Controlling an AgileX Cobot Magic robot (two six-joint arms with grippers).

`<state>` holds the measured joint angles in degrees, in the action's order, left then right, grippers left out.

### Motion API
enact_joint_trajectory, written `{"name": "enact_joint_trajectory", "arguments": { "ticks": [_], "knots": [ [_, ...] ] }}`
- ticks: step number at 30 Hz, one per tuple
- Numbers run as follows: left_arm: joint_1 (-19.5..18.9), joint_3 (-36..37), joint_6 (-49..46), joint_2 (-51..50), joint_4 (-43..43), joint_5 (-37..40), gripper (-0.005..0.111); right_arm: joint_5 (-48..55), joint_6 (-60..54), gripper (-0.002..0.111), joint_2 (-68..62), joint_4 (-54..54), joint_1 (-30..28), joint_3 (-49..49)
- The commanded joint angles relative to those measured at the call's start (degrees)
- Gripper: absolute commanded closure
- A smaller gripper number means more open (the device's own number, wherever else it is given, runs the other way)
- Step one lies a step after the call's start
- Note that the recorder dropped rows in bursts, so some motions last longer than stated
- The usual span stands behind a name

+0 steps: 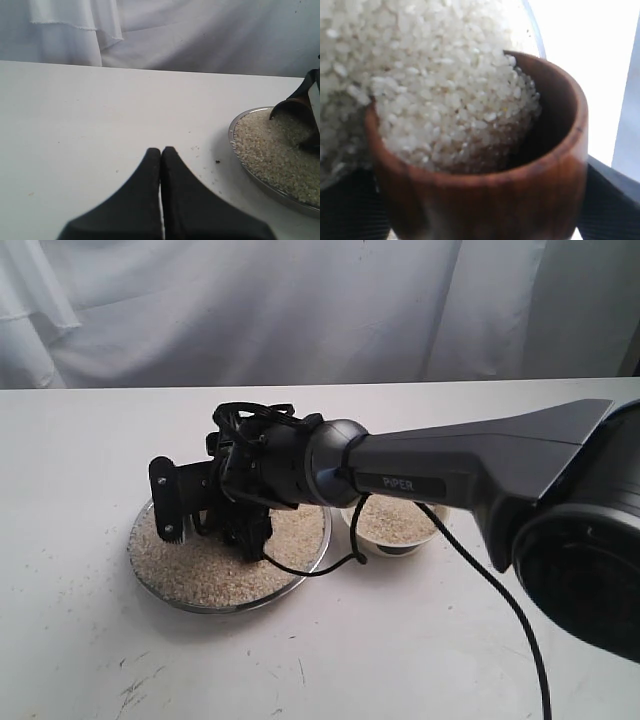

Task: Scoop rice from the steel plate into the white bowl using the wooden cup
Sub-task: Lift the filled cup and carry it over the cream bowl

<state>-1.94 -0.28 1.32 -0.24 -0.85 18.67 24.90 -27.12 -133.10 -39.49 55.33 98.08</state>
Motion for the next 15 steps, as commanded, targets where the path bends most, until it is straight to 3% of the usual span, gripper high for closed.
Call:
{"name": "enact_joint_trajectory", "arguments": {
  "ticks": [1,15],
  "knots": [
    [-0.11,0.28,0.03,0.24,-0.06,-0.40,0.107,-2.60,1.73,0.108,0.99,2.06,-0.67,-0.33],
    [-0.11,0.28,0.03,0.24,-0.06,-0.40,0.107,-4.16,24.63,0.108,5.16,1.24,-3.27,-0.33]
  ]
}}
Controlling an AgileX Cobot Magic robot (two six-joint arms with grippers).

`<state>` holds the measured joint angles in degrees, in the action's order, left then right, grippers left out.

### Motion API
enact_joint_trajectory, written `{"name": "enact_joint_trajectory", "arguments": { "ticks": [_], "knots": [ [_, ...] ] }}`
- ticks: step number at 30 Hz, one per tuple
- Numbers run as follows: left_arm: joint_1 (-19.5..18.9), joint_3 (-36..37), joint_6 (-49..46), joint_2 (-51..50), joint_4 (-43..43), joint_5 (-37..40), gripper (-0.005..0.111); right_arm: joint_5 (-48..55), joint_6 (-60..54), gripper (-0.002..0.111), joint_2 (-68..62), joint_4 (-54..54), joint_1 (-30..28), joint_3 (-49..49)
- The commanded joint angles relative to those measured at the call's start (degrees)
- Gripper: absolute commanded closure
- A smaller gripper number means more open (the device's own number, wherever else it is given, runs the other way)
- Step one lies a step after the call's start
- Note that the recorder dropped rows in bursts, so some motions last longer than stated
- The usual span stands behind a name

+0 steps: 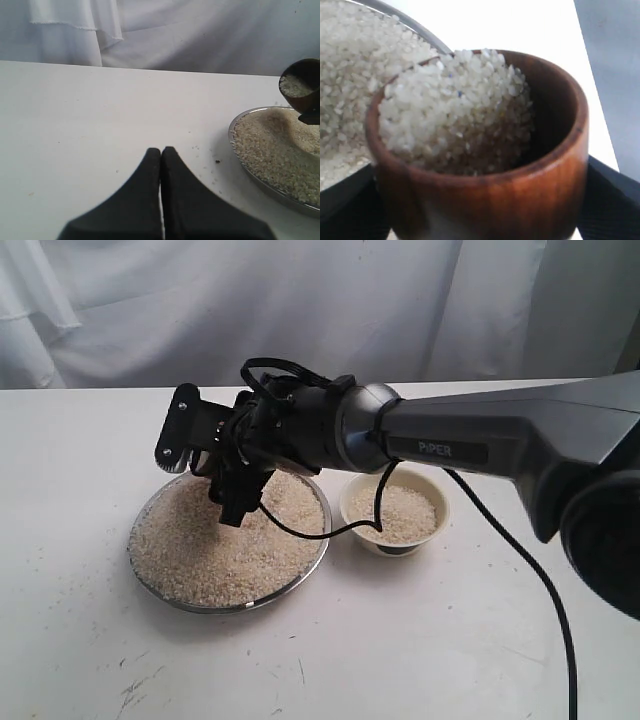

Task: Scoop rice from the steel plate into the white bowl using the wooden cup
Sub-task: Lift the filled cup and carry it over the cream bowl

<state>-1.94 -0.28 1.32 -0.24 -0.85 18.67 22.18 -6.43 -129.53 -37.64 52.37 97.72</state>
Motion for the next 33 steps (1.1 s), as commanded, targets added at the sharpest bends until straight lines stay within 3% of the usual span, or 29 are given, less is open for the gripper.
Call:
{"name": "enact_joint_trajectory", "arguments": {
  "ticks": [1,5,17,33],
  "knots": [
    [-0.11,0.28,0.03,0.24,-0.06,-0.40,0.107,-1.43,4.62,0.108,1.81,-0.61,-0.30,0.02],
    [-0.11,0.28,0.03,0.24,-0.06,-0.40,0.107,-2.34,7.73,0.108,3.14,-0.86,-0.33,-1.69],
    [-0.11,0.28,0.03,0.24,-0.06,-0.40,0.107,-12.56,21.56,0.108,16.48,-10.86,-3.07,-20.23],
    [-0.11,0.28,0.03,0.24,-0.06,-0.40,0.107,-7.41,27.50,0.108,30.74,-17.72,-10.05,-34.34]
  ]
}}
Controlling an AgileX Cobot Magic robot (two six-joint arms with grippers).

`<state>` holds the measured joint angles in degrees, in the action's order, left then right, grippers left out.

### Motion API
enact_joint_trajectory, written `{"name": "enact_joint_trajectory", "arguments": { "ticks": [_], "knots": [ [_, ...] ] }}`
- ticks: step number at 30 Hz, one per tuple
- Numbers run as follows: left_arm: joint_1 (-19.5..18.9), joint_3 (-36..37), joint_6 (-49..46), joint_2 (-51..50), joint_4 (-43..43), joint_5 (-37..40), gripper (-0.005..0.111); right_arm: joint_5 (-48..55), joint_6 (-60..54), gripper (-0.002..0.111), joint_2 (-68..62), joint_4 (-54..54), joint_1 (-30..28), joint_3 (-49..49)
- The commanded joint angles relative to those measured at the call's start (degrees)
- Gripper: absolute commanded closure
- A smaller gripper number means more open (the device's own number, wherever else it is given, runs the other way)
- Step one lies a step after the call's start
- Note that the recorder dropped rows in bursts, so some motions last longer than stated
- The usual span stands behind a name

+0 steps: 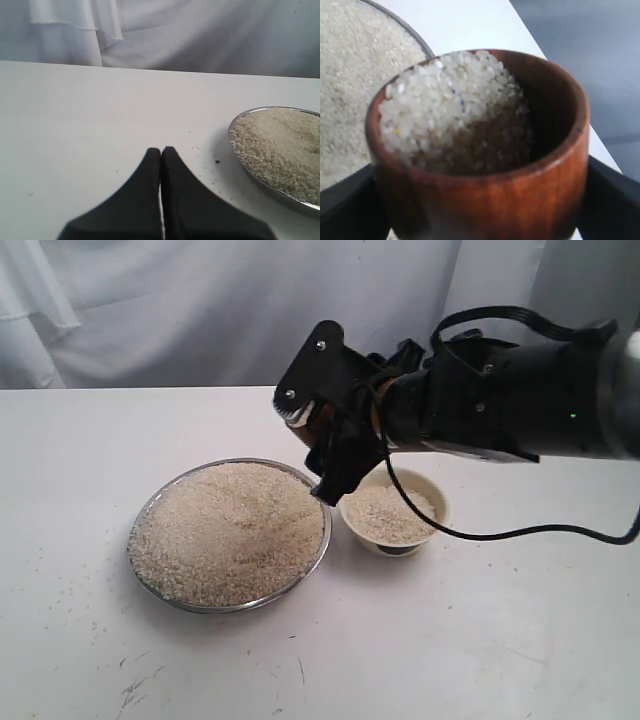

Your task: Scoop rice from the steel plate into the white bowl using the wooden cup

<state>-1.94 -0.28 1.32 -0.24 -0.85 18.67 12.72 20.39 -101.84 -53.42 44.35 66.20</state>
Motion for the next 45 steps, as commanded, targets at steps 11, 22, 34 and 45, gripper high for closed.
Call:
{"name": "enact_joint_trajectory", "arguments": {
  "ticks": [11,22,34,45],
  "knots": [
    [-0.11,0.28,0.03,0.24,-0.06,-0.40,0.107,5.40,1.05,0.108,7.01,-2.95,-7.37,-11.03],
    [-0.11,0.28,0.03,0.24,-0.06,-0.40,0.107,8.90,0.58,0.108,6.90,-10.88,-8.97,-11.84],
    [-0.11,0.28,0.03,0.24,-0.06,-0.40,0.107,13.67,-2.59,0.108,1.81,-12.23,-8.84,-7.98],
    [-0.11,0.28,0.03,0.24,-0.06,-0.40,0.107,16.37,-5.94,0.108,1.54,-16.41,-8.71,-5.89]
  ]
}}
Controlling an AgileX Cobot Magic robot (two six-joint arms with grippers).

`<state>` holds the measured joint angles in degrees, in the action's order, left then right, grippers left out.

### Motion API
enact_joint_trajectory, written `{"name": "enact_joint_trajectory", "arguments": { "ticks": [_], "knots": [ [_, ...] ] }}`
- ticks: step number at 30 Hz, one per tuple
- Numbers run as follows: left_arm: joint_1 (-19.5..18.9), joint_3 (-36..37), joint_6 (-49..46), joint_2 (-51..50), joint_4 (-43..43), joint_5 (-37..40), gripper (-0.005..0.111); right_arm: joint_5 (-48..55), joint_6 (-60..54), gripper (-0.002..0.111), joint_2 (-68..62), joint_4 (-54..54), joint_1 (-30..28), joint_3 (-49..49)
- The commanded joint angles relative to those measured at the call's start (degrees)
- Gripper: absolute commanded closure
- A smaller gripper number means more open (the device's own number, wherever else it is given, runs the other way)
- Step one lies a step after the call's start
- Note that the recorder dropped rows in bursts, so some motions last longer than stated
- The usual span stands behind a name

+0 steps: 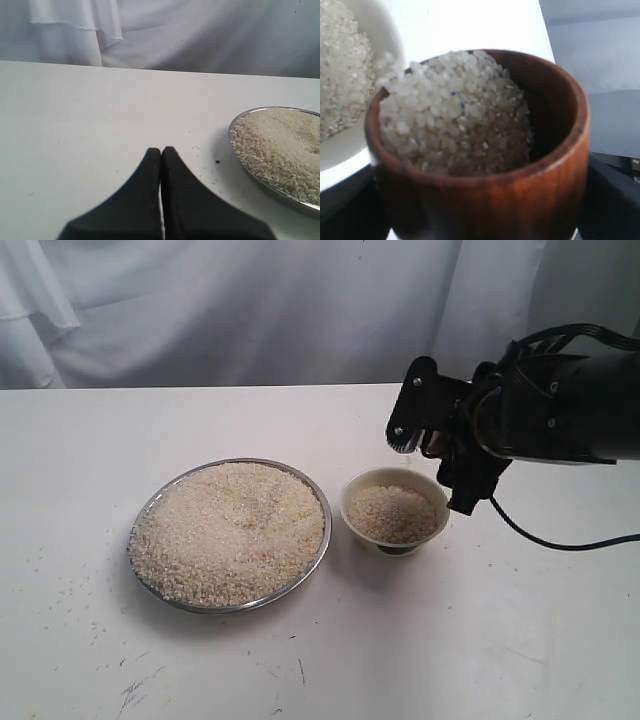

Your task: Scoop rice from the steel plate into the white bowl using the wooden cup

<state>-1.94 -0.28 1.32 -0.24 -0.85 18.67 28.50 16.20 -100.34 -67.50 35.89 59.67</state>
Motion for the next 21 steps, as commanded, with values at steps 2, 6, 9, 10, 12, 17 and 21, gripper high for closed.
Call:
{"name": "enact_joint_trajectory", "arguments": {
  "ticks": [2,6,9,10,12,17,21],
  "knots": [
    [-0.11,0.28,0.03,0.24,-0.06,-0.40,0.107,1.14,-1.87,0.108,-0.26,-3.14,-0.26,0.63],
    [-0.11,0.28,0.03,0.24,-0.06,-0.40,0.107,1.29,-2.37,0.108,-1.34,-4.01,0.11,0.63],
    [-0.11,0.28,0.03,0.24,-0.06,-0.40,0.107,1.91,-3.92,0.108,-2.38,-5.42,0.78,0.63],
    [-0.11,0.28,0.03,0.24,-0.06,-0.40,0.107,2.18,-4.56,0.108,-2.59,-5.68,1.02,0.63],
    [-0.11,0.28,0.03,0.24,-0.06,-0.40,0.107,2.22,-5.13,0.108,-3.24,-5.68,1.25,0.63],
    [-0.11,0.28,0.03,0.24,-0.06,-0.40,0.107,3.12,-5.95,0.108,-4.86,-5.68,1.41,0.63],
    [-0.11,0.28,0.03,0.24,-0.06,-0.40,0.107,3.48,-5.95,0.108,-5.09,-7.01,1.77,0.63]
  ]
}}
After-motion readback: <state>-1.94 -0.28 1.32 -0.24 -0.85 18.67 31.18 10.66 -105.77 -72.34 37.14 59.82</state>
